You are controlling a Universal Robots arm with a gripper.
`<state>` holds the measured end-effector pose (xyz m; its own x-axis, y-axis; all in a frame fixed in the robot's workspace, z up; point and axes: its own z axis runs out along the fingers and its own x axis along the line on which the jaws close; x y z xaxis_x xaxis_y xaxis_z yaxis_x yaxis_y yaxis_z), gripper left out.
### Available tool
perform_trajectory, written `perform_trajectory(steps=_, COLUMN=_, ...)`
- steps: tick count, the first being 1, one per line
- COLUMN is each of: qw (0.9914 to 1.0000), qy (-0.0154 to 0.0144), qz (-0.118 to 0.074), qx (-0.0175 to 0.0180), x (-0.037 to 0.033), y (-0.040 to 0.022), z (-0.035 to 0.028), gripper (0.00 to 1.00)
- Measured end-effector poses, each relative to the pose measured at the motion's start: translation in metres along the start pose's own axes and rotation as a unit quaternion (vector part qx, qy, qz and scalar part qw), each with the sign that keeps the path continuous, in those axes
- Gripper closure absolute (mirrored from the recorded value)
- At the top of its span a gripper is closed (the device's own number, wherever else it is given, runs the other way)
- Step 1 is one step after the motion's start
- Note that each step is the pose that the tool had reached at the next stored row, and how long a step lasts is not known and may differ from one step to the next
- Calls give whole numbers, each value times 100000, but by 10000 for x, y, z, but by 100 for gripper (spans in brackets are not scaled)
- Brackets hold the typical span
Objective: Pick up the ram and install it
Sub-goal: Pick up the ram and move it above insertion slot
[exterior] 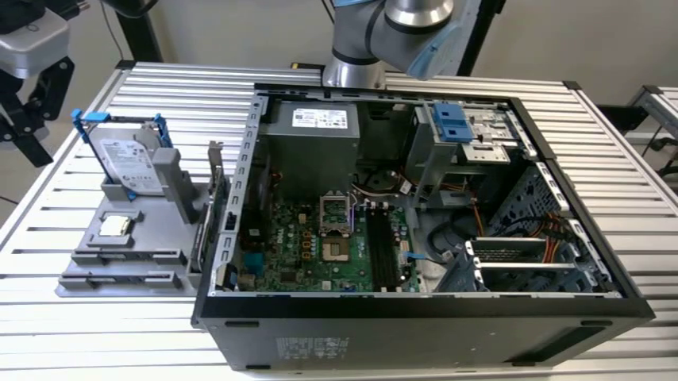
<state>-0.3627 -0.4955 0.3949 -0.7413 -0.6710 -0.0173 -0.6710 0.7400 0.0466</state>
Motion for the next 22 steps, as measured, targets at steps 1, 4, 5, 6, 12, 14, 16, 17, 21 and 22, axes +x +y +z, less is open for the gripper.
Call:
perform_trajectory(steps=1, qw=99999, qy=25, qz=-437, qx=-1, x=0, y=0, z=0, gripper=100)
perform_trajectory(steps=4, qw=99987, qy=100, qz=-1625, qx=-4, x=0, y=0, z=0, gripper=100)
perform_trajectory(steps=5, qw=99980, qy=128, qz=-2020, qx=-2, x=0, y=0, z=0, gripper=100)
perform_trajectory(steps=6, qw=99970, qy=153, qz=-2441, qx=2, x=0, y=0, z=0, gripper=100)
perform_trajectory(steps=12, qw=99879, qy=328, qz=-4914, qx=23, x=0, y=0, z=0, gripper=100)
perform_trajectory(steps=14, qw=99833, qy=389, qz=-5757, qx=33, x=0, y=0, z=0, gripper=100)
perform_trajectory(steps=16, qw=99782, qy=453, qz=-6579, qx=42, x=0, y=0, z=0, gripper=100)
perform_trajectory(steps=17, qw=99755, qy=486, qz=-6984, qx=51, x=0, y=0, z=0, gripper=100)
perform_trajectory(steps=21, qw=99634, qy=607, qz=-8529, qx=78, x=0, y=0, z=0, gripper=100)
perform_trajectory(steps=22, qw=99599, qy=639, qz=-8924, qx=86, x=0, y=0, z=0, gripper=100)
